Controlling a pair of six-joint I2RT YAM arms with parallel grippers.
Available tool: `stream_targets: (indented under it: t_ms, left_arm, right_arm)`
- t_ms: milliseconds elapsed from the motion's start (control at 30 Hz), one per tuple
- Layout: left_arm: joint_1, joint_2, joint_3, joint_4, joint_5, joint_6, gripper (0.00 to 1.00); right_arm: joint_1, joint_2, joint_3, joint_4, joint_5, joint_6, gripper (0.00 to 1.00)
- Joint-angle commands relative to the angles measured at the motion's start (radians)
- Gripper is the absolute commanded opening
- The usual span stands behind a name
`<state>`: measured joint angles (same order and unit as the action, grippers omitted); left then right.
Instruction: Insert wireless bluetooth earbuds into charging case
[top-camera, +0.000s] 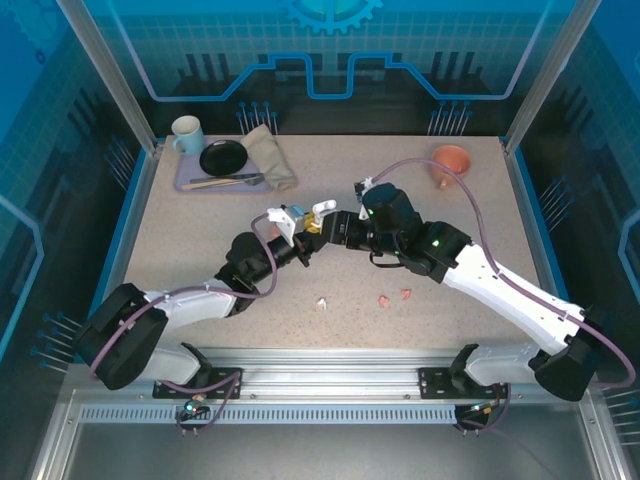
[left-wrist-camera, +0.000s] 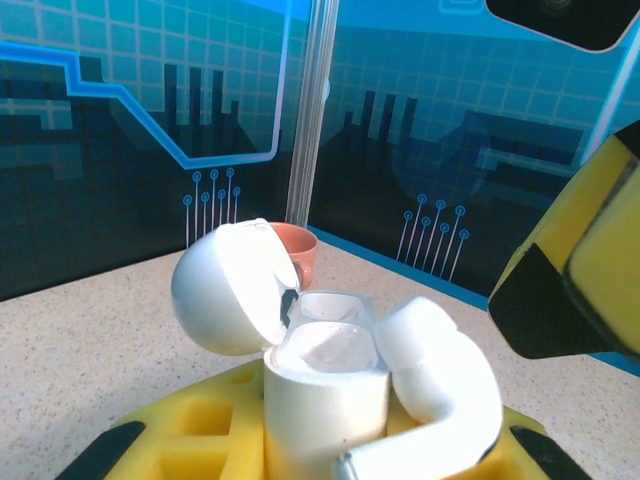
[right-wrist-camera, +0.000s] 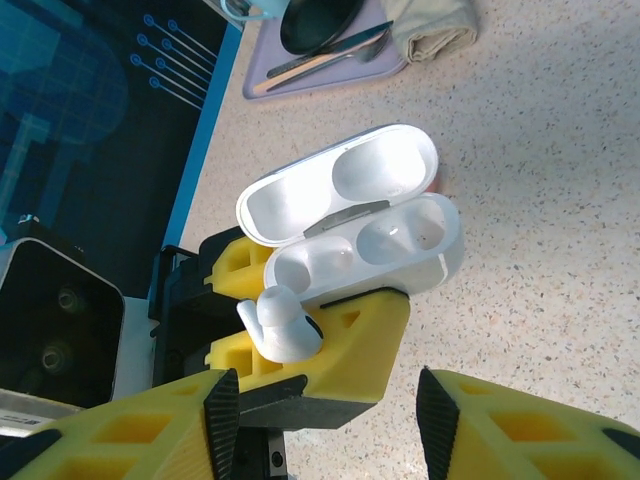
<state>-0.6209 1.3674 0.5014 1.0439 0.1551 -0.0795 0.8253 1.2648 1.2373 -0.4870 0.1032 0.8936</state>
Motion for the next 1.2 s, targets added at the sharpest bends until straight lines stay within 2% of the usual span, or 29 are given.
stream_targets:
  t_ms: [0, 233, 667, 933, 1167]
  left_arm:
    - [-0.01, -0.028, -0.027, -0.007, 0.027, 0.008, 0.0]
    - [-0.017, -0.034, -0.052, -0.007, 0.026, 0.008, 0.0]
    - [-0.026, -0.033, -0.04, -0.05, 0.035, 0.041, 0.0]
    - [-0.028, -0.033, -0.047, -0.067, 0.029, 0.053, 0.0]
    - [-0.027, -0.03, -0.049, -0.09, -0.025, 0.053, 0.0]
  right_arm:
    - [0.021, 0.015, -0.003, 0.002, 0.026, 0.004, 0.52]
    - [0.024, 0.058, 0.012, 0.016, 0.026, 0.013, 0.5]
    - [0.032, 0.136, 0.024, 0.037, 0.014, 0.037, 0.39]
    - [0.026, 0.16, 0.0, 0.076, -0.022, 0.069, 0.18]
    - [0.006, 0.112, -0.045, 0.064, -0.003, 0.093, 0.14]
